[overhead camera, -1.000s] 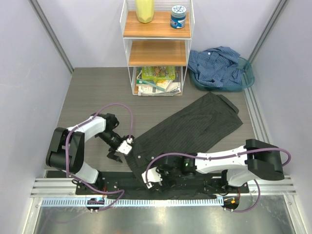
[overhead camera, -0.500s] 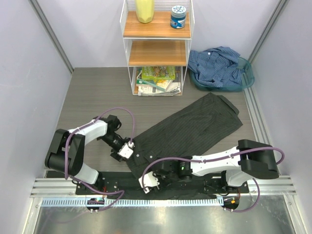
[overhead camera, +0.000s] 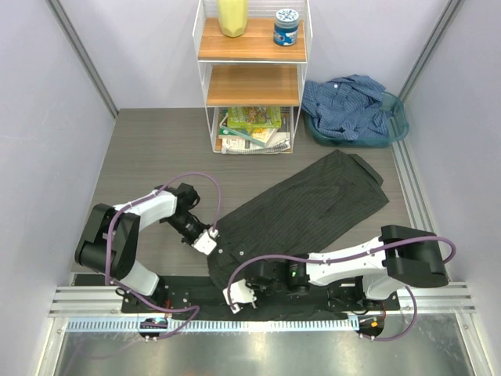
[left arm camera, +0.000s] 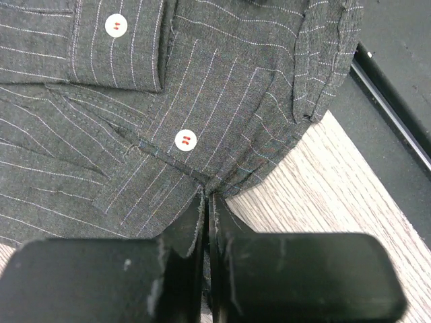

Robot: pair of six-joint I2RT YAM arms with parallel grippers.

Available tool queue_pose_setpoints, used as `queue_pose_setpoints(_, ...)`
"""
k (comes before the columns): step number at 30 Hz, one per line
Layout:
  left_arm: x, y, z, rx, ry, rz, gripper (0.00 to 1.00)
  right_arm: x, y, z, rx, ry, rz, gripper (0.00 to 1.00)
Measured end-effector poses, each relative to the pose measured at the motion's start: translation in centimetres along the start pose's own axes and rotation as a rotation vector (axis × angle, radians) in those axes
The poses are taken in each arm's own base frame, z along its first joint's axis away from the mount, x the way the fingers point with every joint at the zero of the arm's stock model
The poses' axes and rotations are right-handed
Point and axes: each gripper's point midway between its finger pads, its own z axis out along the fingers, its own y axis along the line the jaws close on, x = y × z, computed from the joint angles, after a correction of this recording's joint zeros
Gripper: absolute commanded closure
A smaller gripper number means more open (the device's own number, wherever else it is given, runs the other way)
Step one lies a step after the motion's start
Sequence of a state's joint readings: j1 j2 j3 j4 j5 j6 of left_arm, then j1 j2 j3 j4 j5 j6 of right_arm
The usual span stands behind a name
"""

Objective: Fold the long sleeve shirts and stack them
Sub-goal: Fold the shirt

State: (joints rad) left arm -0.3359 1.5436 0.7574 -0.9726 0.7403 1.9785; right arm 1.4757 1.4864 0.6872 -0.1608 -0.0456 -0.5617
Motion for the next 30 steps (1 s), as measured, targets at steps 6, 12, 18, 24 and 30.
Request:
queue_pose_setpoints(6, -0.8, 0.9, -0.4, -0.024, -0.018, 0.017, 1.00, 0.1, -0.5, -0.5, 0.043, -0.004, 0.007, 0.99)
queue_pose_setpoints(12, -1.8, 2.9, -1.5, -0.073, -0.036, 0.056, 1.00, 1.1, -3.1, -2.8, 0.177, 0.015, 0.020, 0.99)
queue_pose_setpoints(18, -4.0, 7.5, -3.9, -0.161, -0.048, 0.166, 1.00, 1.3, -4.3, -5.9, 0.266, 0.001, 0.025, 0.99)
queue_pose_setpoints(24, -7.0, 13.7, -4.9, -0.218, -0.057, 0.276, 1.00, 3.1, -5.8, -9.5, 0.377, 0.020, 0.054, 0.99)
queue_pose_setpoints(30, -9.1, 20.6, -2.7, -0.267, -0.074, 0.269, 1.00, 8.2, -7.1, -12.8, 0.472, 0.143, 0.129, 0.99)
